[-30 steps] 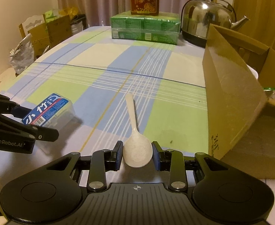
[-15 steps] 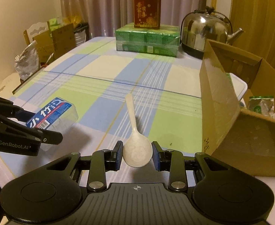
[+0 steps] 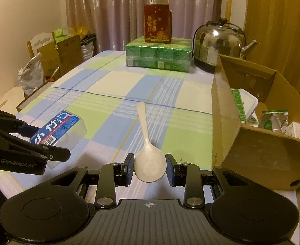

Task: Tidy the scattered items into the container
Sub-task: 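Carry the toothpick case and spoon with both tools over the cardboard box, then open the left tool to drop the case while the right tool releases the spoon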

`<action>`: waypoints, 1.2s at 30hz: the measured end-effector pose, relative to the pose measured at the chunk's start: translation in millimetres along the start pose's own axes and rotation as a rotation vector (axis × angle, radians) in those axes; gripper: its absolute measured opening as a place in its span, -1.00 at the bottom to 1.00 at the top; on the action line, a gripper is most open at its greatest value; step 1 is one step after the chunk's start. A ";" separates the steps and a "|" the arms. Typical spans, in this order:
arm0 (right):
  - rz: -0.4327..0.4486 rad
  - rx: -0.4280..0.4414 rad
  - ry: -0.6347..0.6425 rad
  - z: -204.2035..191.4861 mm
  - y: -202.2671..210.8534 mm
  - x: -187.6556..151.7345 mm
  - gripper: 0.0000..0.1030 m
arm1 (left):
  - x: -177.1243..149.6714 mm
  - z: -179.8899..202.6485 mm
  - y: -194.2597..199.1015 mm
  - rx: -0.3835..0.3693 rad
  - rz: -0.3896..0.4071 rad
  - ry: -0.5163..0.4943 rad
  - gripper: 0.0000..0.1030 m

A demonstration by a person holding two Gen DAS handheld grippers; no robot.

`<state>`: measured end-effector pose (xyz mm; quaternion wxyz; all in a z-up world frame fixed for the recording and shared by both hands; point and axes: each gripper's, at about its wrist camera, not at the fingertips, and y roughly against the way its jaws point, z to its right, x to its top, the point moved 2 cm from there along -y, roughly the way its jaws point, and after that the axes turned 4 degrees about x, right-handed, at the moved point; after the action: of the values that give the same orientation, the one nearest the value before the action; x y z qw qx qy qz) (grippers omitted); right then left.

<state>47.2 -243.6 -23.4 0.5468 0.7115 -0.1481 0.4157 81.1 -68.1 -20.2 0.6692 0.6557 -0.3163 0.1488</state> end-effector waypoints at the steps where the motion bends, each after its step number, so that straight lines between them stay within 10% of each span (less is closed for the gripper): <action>1: 0.004 -0.001 -0.002 0.1 2.1 -0.3 -0.43 | 0.3 1.5 1.8 -0.002 0.002 -0.001 0.00; 36: 0.224 -0.317 -0.210 197.7 70.3 48.4 -0.43 | 185.4 198.5 -17.5 -0.308 0.155 -0.216 0.01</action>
<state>114.9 -435.2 48.0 0.5839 0.6351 -0.3457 0.3691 186.6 -302.6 68.9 0.7104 0.5315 -0.4546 0.0785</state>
